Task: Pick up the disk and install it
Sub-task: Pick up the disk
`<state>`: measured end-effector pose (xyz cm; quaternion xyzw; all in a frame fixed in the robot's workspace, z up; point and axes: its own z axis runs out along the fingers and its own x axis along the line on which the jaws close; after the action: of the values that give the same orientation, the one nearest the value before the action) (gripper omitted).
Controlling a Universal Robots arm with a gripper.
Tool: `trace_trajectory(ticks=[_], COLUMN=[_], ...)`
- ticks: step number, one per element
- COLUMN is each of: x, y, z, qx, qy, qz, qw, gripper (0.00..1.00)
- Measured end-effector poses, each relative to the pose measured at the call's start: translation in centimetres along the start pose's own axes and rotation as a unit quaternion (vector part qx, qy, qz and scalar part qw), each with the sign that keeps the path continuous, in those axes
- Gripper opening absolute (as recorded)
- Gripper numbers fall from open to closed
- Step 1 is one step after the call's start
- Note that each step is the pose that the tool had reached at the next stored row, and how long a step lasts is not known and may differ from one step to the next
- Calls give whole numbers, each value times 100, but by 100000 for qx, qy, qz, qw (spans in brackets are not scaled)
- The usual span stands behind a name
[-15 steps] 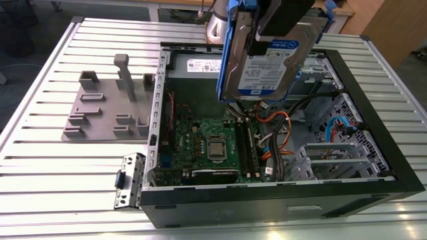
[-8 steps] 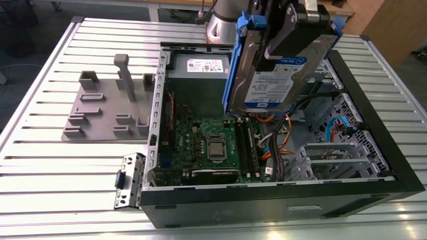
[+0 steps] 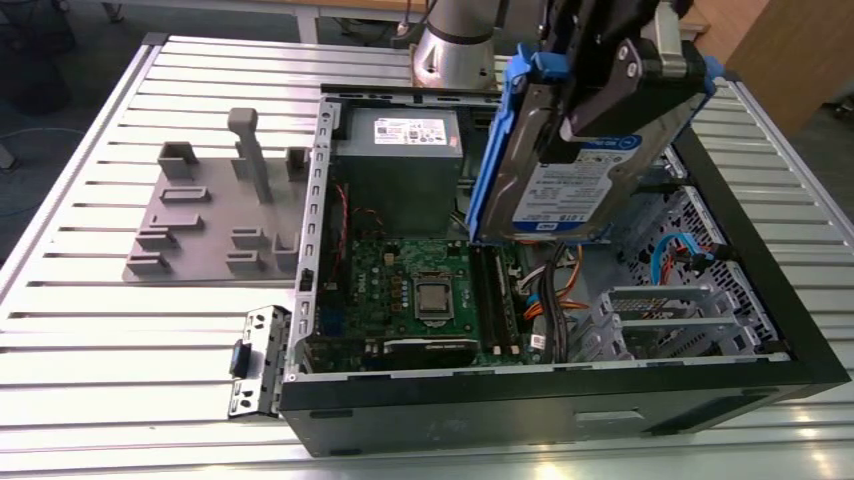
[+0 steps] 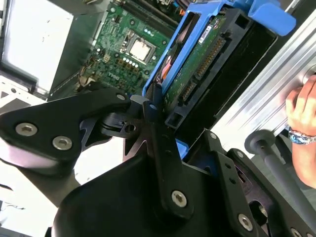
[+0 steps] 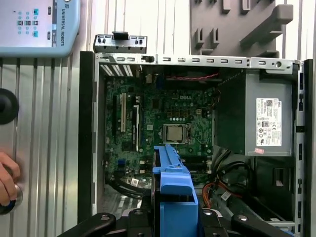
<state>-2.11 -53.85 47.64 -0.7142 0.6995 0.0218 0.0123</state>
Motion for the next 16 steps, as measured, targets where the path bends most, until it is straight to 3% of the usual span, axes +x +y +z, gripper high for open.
trace_trajectory(ticks=[8, 16], x=[53, 188], y=[-213, -281], z=[3, -2], qx=[-107, -129], qy=[3, 4], qz=[1, 7], qw=[100000, 100000], gripper=[36, 36])
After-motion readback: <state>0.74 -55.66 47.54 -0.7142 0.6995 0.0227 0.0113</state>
